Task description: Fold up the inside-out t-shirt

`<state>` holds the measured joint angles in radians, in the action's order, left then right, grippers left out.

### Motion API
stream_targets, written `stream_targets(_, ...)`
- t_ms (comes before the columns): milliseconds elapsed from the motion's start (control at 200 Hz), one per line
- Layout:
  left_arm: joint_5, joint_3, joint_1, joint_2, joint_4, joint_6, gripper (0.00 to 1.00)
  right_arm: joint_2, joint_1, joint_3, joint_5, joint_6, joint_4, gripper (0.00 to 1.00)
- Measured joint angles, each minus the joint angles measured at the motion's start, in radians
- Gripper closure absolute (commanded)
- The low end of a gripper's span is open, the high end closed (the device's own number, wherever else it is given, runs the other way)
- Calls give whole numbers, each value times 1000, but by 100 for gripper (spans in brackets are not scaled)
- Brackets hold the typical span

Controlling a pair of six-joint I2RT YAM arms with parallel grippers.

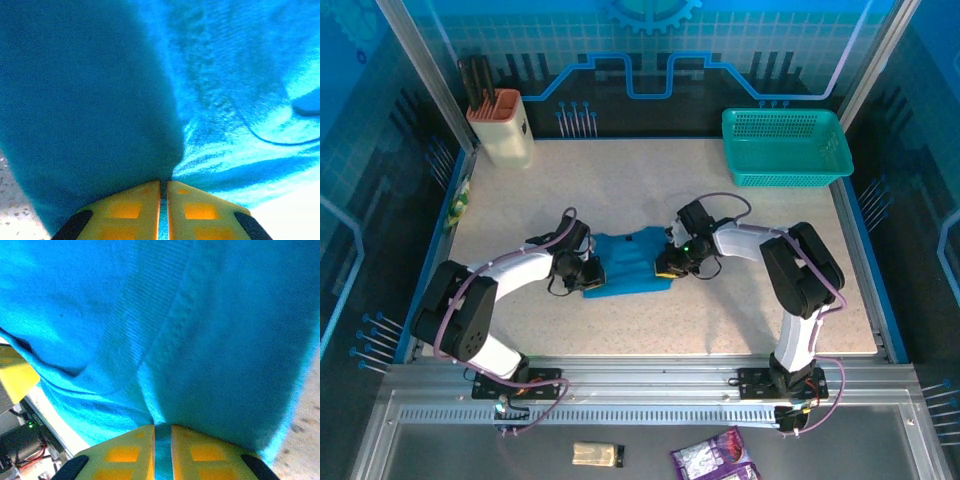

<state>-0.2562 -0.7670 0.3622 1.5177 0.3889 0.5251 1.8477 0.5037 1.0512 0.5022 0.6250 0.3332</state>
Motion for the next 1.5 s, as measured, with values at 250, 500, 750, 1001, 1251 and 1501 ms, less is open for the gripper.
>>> stream_targets(250, 8, -187, 0, -16, 53, -4, 85, -37, 13, 105, 24, 5, 50, 76)
stream_targets(500, 7, -321, 0, 198, 12, -11, 84, 47, 13, 156, 66, 15, 9, 71)
stream_targets(750, -5, -325, -1, 310, -18, -45, 84, 114, 12, 131, 56, 34, -28, 71)
stream_targets(1001, 26, -276, -3, 124, -7, -65, 74, 11, 12, 111, 35, 37, 3, 69)
stream_targets(1251, 113, -217, -32, -54, 94, -88, 55, -133, 10, 114, 26, 9, 68, 68)
stream_targets(1501, 125, -123, -111, -27, 137, -117, 46, -167, 6, 113, 3, -21, 146, 68)
